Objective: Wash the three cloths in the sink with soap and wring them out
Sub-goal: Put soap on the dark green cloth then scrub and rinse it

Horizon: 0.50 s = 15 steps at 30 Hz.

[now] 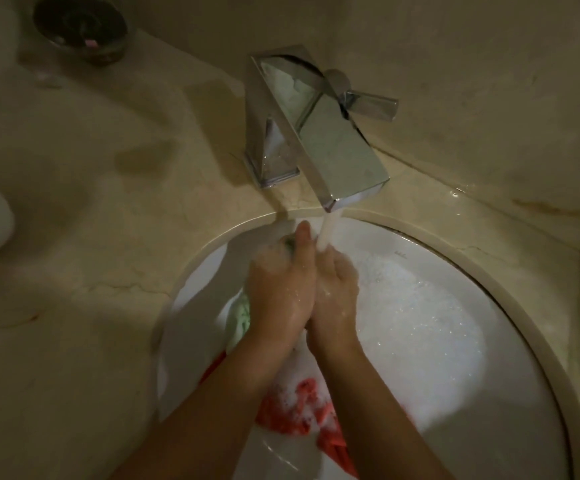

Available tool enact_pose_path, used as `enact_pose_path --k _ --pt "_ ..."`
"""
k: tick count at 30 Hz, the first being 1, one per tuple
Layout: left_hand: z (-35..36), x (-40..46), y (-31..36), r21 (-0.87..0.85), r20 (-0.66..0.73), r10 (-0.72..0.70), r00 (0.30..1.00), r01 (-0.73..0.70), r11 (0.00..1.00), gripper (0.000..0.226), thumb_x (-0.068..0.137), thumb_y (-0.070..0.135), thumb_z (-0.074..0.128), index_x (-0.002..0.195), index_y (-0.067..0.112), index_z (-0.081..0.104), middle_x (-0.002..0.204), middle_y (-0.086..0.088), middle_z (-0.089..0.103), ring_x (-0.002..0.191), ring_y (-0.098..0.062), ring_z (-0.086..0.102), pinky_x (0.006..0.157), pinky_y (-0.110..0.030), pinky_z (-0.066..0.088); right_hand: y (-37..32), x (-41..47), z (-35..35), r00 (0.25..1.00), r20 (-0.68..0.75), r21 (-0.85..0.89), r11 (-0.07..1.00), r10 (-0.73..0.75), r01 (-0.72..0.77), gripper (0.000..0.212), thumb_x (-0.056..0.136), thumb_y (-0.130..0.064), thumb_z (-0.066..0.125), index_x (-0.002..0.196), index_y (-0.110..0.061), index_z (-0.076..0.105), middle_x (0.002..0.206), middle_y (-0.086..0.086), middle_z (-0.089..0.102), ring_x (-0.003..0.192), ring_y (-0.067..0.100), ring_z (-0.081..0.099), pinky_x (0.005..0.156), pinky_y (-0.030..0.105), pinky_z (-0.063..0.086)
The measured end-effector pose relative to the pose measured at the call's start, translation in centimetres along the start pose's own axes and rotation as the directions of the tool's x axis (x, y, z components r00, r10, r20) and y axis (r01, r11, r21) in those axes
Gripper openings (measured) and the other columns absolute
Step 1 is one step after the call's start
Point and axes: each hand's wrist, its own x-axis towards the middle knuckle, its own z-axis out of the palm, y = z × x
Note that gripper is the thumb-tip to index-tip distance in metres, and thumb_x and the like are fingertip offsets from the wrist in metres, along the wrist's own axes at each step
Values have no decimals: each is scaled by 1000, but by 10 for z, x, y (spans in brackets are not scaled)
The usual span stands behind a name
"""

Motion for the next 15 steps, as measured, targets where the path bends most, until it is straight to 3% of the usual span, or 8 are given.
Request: enact_pose_path --k 2,3,6,8,11,13,15 --pt "1 4 2 -67 22 -112 993 113 991 41 99 40 47 65 23 61 69 2 66 76 -19 69 77 -37 55 1 2 0 1000 23 -54 999 9 -7 24 98 -23 46 100 -12 68 95 1 68 88 15 65 77 27 54" --pt "0 6 1 -131 41 -197 980 201 971 41 99 40 46 67 20 63 71 -1 67 77 -22 68 78 -39 56 -1 3 1 996 59 -16 997 71 -70 23 98 -20 46 94 -13 68 92 -1 66 86 12 62 76 24 51" --pt "-7 8 2 -325 188 -409 893 450 832 33 97 44 49 90 19 68 88 -7 71 89 -26 68 85 -45 56 -8 8 -3 965 31 144 955 259 -261 35 98 -18 45 66 -14 57 66 7 57 65 19 56 63 37 51" --pt "-13 3 3 -345 261 -394 881 467 814 28 97 43 52 101 21 69 98 -6 72 92 -23 69 82 -41 56 -10 13 -9 946 -27 212 926 324 -311 35 100 -26 44 68 -15 55 70 6 57 70 18 59 70 38 55" --pt "-22 -4 -1 -377 317 -338 886 444 813 22 91 36 61 102 19 70 101 -4 74 95 -21 70 81 -38 56 -7 14 -22 927 -130 269 912 352 -309 28 101 -34 42 78 -24 55 85 -1 58 86 16 59 88 43 54" --pt "-28 -4 -8 -410 389 -342 856 493 767 40 85 45 62 114 18 66 111 -7 72 104 -26 67 91 -44 53 -10 3 -26 950 -140 273 933 280 -234 15 98 -29 44 88 -30 56 97 -7 56 96 13 56 93 45 52" --pt "-31 -5 -12 -455 476 -308 824 530 716 63 77 57 64 126 18 61 118 -10 69 112 -29 64 96 -48 50 -16 -17 -27 992 -64 297 951 107 -83 18 90 -23 46 101 -31 59 104 -18 57 104 7 56 91 34 54"
